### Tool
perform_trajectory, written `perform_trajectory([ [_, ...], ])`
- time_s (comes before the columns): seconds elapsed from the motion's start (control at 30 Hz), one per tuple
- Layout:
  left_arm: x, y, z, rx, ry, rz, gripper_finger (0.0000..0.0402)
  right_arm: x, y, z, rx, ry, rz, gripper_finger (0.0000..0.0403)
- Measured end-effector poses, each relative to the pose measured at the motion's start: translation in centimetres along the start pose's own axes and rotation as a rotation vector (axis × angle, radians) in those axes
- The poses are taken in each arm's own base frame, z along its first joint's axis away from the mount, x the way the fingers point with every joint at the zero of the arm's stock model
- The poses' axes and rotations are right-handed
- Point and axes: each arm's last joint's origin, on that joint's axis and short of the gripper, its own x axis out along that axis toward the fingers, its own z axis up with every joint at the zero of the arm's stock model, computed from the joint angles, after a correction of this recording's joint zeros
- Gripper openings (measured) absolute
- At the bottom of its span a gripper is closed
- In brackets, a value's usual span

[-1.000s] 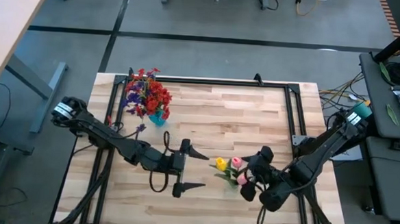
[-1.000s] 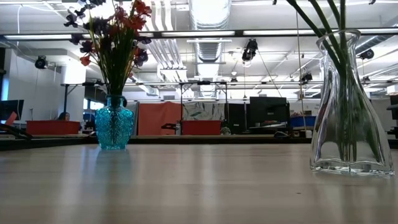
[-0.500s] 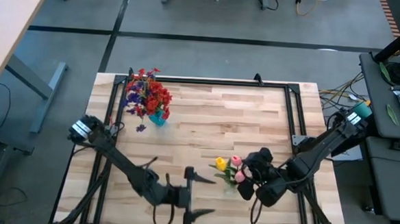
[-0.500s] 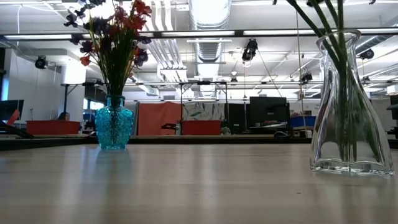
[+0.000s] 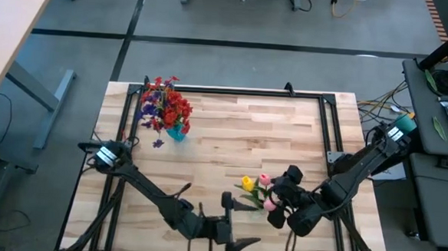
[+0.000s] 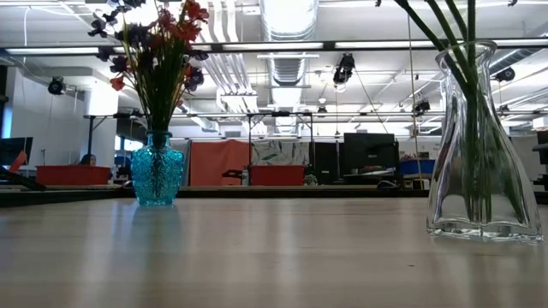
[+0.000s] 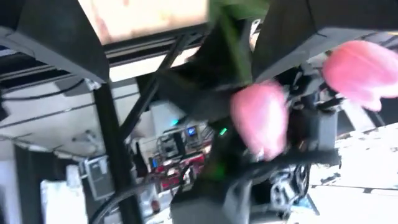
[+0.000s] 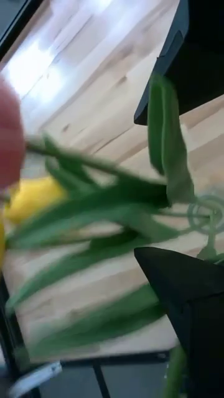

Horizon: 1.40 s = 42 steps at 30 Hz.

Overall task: Sort flowers into vase by color
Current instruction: Put the pink tulip into the transparent vase

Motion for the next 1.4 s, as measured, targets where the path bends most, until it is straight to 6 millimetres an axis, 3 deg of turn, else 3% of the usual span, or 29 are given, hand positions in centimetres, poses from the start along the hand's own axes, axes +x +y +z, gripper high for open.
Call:
perform_trajectory([
  [0.2,1.6,1.8,-0.9,-0.038,0.012,0.042,0.0351,-0.1,0.4,0.1,-0.017,-0.02,0.032,0.0327],
  [0.47,1.8,2.1,-1.0,-0.018,0.007,0.027,0.0294,-0.1,0.4,0.1,-0.025,-0.037,0.017,0.0327],
  [1.07,2.5,3.1,-1.6,-0.036,0.023,0.055,0.008,-0.1,0.4,0.1,-0.022,-0.04,0.019,0.0327],
  [1.4,2.5,3.1,-1.7,-0.029,0.031,0.053,0.0006,-0.6,0.2,0.2,-0.018,-0.039,0.037,0.0327],
])
